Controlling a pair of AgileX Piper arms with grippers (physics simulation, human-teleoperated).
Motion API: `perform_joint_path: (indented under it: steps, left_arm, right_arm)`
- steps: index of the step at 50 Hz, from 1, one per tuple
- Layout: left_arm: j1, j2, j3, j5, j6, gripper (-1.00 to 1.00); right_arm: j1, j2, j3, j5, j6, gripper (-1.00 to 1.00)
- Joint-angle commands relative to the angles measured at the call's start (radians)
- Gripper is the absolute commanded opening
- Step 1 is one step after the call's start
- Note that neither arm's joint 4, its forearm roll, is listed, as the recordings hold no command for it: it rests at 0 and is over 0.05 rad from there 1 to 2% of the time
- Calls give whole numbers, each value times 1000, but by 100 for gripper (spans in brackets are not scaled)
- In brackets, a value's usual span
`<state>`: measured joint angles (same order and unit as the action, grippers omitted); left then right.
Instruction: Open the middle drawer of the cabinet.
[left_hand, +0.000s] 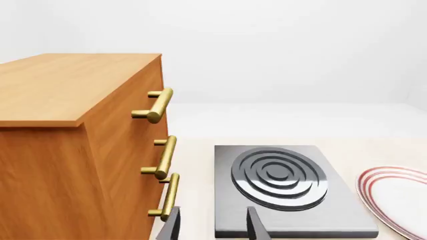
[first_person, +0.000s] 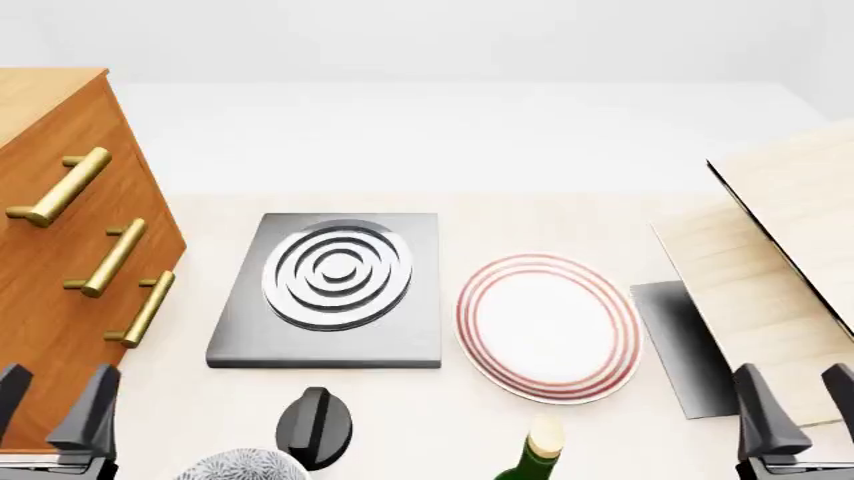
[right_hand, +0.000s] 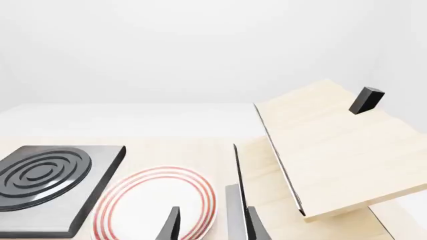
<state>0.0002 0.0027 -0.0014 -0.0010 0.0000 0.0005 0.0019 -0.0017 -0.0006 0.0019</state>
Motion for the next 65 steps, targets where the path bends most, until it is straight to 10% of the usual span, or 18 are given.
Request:
perform_joint_path:
  steps: [1,49,65]
  left_arm:
    - [1,3,-3,-1,-1,100]
    - [71,69,-80,48,56,100]
    - [35,171,-304,157,318,100]
  right_arm:
    - [-2,6,-3,3,4,100]
    - [-3,9,-2,1,2,100]
    - [9,0,-4,9,3,100]
